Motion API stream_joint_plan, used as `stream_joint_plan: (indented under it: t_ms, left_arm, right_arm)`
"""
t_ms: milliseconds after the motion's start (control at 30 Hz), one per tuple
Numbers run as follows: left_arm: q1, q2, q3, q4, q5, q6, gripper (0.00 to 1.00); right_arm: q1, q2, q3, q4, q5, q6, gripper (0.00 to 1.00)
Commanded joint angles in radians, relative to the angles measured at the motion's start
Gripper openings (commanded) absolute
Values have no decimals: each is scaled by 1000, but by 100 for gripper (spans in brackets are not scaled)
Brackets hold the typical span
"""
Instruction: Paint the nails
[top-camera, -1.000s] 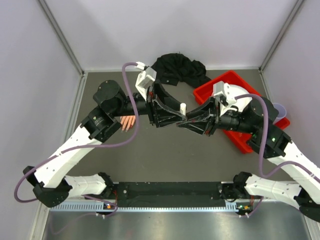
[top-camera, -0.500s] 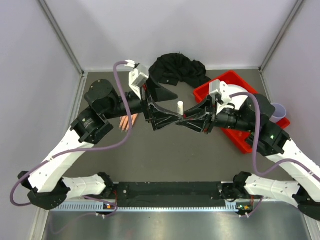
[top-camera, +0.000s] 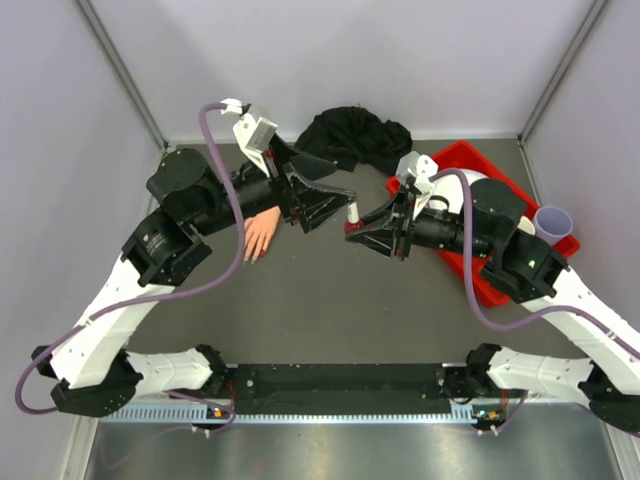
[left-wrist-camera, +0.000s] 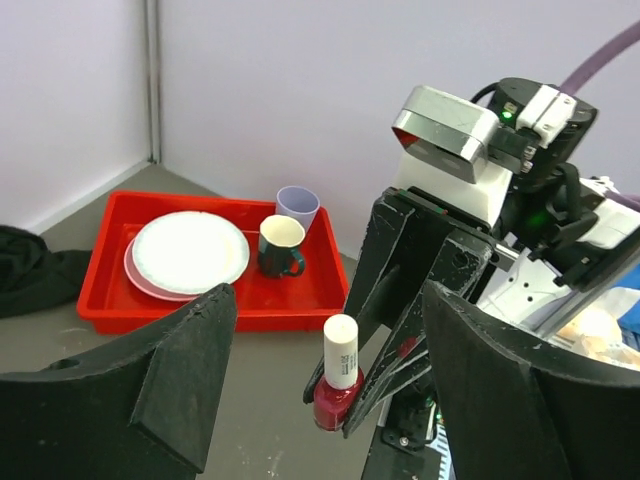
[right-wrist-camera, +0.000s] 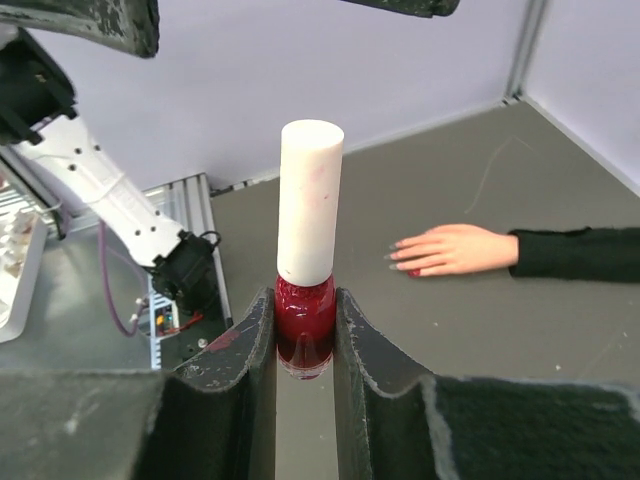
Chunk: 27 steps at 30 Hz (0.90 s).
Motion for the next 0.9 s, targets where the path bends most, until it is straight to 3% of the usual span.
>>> stream_joint_plan:
  t_ms: [0, 667, 867]
  left_arm:
    - [-3, 30, 58, -56, -64, -21, 78]
    - [-5, 103, 109, -200, -29, -10, 61]
    - [-5, 120, 107, -203, 0, 4, 47]
  right_arm:
    - [-2, 11, 49, -2, 79, -9, 0]
    - [4, 40, 84, -39, 159, -25, 0]
    - [6, 38, 83, -36, 154, -26, 0]
